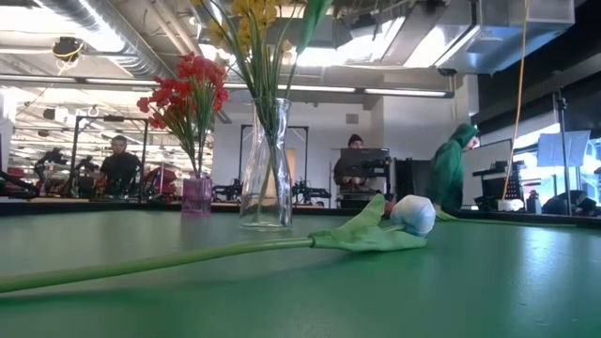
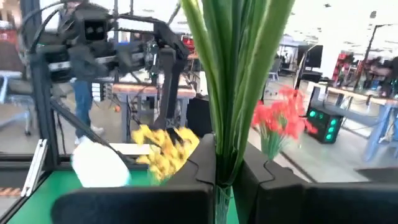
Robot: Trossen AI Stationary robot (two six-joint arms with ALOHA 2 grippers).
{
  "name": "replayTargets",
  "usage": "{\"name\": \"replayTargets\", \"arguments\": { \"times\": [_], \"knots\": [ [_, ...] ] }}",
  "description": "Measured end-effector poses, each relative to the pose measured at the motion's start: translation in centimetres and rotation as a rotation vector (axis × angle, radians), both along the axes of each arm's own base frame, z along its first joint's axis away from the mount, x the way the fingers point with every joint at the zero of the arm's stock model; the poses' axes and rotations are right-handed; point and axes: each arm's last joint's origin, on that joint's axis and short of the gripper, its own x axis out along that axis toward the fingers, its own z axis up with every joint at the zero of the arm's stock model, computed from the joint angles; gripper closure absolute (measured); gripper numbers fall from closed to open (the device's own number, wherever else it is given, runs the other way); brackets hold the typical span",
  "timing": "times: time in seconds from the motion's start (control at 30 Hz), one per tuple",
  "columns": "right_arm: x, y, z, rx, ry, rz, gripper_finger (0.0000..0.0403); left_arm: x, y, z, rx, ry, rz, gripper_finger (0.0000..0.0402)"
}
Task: Sort flowers into vase by color
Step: Put the yellow flowers into the transparent vase
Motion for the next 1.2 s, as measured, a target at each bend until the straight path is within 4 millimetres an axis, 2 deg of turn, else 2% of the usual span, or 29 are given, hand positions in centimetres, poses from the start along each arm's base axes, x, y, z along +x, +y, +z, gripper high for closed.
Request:
{"name": "replayTargets", "arguments": {
  "times": [0.1,0.23,0.43,0.57,0.73,1.0,1.1,1.2],
  "knots": [
    [0.0,-1.8,-3.2,0.048,-0.053,0.051,0.0382,-0.3,0.9,-3.3,-0.056,-0.012,0.03,0.0218],
    [0.1,-3.6,-5.9,0.114,-0.138,0.116,0.0382,-0.7,1.9,-6.6,-0.137,-0.027,0.074,0.0234],
    [2.1,-3.9,-7.7,0.134,-0.123,0.2,0.0382,-0.6,1.5,-8.6,-0.24,0.006,0.084,0.0267],
    [3.6,-4.0,-8.4,0.136,-0.09,0.231,0.0382,0.6,0.5,-9.9,-0.346,0.184,0.053,0.0282],
    [5.4,-4.0,-9.1,0.138,-0.095,0.284,0.0382,2.8,-0.9,-12.1,-0.402,0.315,-0.151,0.0284],
    [7.8,-4.0,-9.0,0.121,-0.132,0.366,0.0382,4.8,-1.8,-13.8,-0.32,0.183,-0.529,0.0294],
    [8.6,-4.0,-8.9,0.114,-0.127,0.403,0.0382,5.3,-1.0,-14.4,-0.345,0.126,-0.62,0.0302],
    [9.3,-3.5,-9.0,0.112,-0.118,0.427,0.0382,5.7,0.4,-15.4,-0.387,0.108,-0.627,0.0308]
  ]
}}
